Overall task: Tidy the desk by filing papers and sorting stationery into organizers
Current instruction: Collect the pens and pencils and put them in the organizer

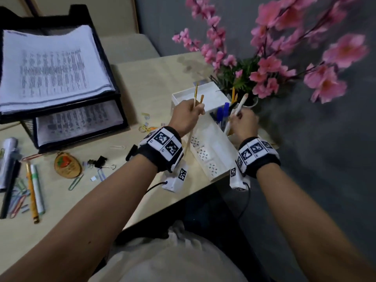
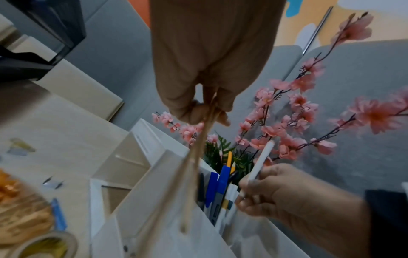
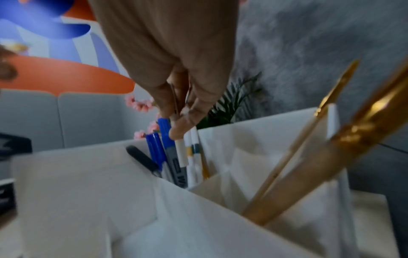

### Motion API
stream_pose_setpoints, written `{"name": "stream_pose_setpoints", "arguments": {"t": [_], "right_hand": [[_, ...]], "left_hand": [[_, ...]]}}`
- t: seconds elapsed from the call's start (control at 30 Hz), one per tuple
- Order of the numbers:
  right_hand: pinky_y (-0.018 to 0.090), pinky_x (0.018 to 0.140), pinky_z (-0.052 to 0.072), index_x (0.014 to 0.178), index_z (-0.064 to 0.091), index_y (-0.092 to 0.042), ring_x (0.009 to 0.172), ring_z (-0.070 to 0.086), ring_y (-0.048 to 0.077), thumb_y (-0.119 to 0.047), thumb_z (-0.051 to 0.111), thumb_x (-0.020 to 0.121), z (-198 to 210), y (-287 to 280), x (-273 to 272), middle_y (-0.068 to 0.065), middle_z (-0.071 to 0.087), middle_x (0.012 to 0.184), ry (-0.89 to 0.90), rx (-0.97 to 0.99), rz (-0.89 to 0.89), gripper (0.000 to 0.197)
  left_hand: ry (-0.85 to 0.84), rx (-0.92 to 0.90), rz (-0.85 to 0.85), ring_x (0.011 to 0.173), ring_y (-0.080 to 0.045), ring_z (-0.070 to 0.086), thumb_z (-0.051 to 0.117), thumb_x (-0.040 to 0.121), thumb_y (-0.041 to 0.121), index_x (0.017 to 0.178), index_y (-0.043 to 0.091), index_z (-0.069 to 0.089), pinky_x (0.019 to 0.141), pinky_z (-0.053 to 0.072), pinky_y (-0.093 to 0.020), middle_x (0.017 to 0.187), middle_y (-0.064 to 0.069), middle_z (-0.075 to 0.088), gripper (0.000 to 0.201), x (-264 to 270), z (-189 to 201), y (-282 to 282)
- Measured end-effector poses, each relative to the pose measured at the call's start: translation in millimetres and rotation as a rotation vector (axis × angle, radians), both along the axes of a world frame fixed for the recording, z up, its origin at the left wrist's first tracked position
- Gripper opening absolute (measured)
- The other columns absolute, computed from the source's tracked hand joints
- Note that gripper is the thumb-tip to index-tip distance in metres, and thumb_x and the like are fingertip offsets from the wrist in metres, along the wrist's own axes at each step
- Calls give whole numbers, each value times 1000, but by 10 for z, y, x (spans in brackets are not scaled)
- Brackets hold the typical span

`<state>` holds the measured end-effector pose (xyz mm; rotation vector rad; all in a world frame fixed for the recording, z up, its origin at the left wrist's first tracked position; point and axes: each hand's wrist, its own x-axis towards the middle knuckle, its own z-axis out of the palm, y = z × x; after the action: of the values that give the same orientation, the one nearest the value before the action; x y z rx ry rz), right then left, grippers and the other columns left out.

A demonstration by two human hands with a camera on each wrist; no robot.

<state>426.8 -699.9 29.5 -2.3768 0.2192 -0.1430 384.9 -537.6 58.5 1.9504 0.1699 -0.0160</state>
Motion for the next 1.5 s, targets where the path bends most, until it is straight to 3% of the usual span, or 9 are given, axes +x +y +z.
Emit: {"name": "stream_pose_setpoints", "arguments": {"t": [0.17,0.4,0.53,0.63,0.8,1.03,1.1,1.27,1.5], "right_hand": [[35,88,46,100,66,-3,103,59,33,-6,52,87,-87,-113,53,17,67,104,100,-114,44,20],[28,69,47,93,64,-11,74,57,16,-1,54,84,117,-319,-237,1,61,80,138,198,281,17],[44,75,53,71,58,-4,76,63,35,0,57,83,173,-707,-122,18,63,77,57,76,174,13],[31,64,55,64,51,-18,61,65,19,-1,59,82,120,-989,-180,12,63,72,73,141,34,27],[34,71,51,58,54,-17,57,60,10,11,57,75,-27,-1078,-352,3,58,62,140,354,-20,33],[10,65,44,64,55,-23,68,53,8,-1,64,79,-12,-967,-387,-4,58,69,7,418,-65,28],[7,61,43,64,54,-23,66,51,7,-5,61,81,75,-875,-366,-7,55,66,-82,368,-91,25],[41,77,49,78,62,-8,81,58,28,-13,55,81,340,-275,-339,7,61,76,-276,174,47,9],[31,70,45,77,64,-2,69,55,22,-8,57,83,276,1242,-603,7,61,69,-130,171,571,11]], "left_hand": [[-61,-30,89,82,-19,59,59,90,17,95,-1,69,89,53,-39,92,-15,69,21,206,-27,-200],[-134,57,-24,73,-17,59,67,83,16,87,3,70,74,48,-28,78,-9,66,15,418,21,-691],[-199,84,-109,74,-14,56,67,83,19,87,6,68,68,41,-20,73,-1,61,14,462,54,-1028],[-197,188,-196,77,-14,54,64,85,16,86,9,65,58,33,-18,79,-2,61,8,468,-29,-1150],[-103,557,-506,94,-30,62,53,87,5,74,11,58,76,42,-28,99,-17,67,15,420,-406,-1284],[50,637,-596,124,-31,50,51,88,1,133,4,46,103,41,-34,133,-17,52,45,307,-609,-1174],[44,581,-566,128,-30,47,53,88,-1,140,4,40,106,39,-34,139,-17,48,54,261,-569,-1062],[-29,491,-368,111,-25,58,55,91,11,119,5,62,92,42,-27,122,-11,63,29,22,-386,-440],[132,324,134,74,-10,59,57,88,10,100,3,69,65,38,-19,94,-15,70,18,-815,-499,1118]]}}
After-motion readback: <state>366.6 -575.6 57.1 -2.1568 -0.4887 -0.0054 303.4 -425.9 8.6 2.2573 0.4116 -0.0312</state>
